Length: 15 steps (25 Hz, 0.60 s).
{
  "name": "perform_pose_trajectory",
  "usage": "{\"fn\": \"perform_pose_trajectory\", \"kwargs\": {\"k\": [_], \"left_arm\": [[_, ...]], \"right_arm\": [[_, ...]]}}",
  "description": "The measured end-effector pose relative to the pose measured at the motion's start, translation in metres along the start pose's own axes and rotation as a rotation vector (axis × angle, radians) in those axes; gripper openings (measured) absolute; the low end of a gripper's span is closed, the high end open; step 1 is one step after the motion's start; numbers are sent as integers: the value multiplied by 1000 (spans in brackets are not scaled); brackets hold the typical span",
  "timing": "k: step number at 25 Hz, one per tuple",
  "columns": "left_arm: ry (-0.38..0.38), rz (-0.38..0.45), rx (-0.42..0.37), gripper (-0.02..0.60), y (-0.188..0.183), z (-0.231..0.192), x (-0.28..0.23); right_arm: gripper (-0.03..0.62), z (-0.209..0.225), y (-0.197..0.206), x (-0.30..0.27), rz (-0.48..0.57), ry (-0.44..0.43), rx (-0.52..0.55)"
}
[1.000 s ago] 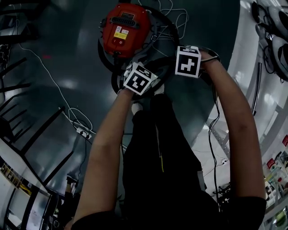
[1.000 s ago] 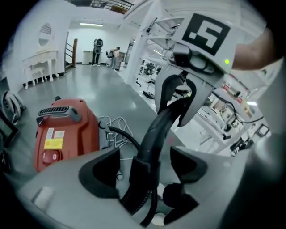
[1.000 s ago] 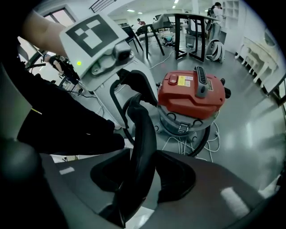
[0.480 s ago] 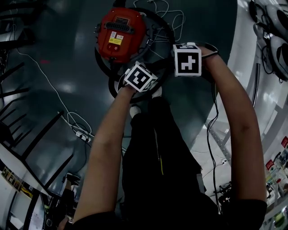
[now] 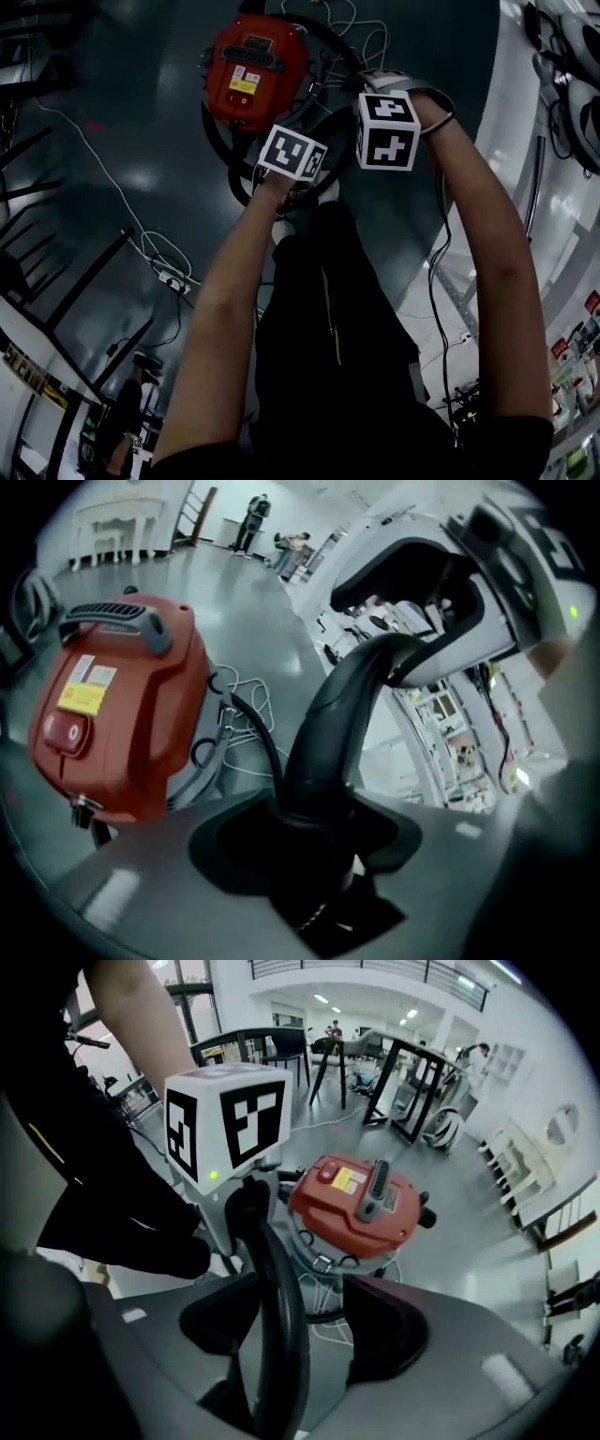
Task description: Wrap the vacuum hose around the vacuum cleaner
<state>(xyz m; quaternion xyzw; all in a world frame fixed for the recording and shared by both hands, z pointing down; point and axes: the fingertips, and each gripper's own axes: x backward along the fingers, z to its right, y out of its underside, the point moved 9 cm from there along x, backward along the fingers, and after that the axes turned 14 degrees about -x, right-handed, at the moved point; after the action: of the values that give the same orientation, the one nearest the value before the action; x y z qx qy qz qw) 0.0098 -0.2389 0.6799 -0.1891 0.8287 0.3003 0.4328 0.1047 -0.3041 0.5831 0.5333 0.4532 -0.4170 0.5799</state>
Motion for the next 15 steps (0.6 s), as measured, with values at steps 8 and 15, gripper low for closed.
{"fn": "perform_pose_trajectory", "kwargs": {"k": [8,15], "left_arm": [[94,36,349,230,-2,0,-3],[224,204,658,232,-22,5,-3]], "right_arm": [[244,19,-17,40,182,194,-42],[250,4,8,51,229,186,-147]]}}
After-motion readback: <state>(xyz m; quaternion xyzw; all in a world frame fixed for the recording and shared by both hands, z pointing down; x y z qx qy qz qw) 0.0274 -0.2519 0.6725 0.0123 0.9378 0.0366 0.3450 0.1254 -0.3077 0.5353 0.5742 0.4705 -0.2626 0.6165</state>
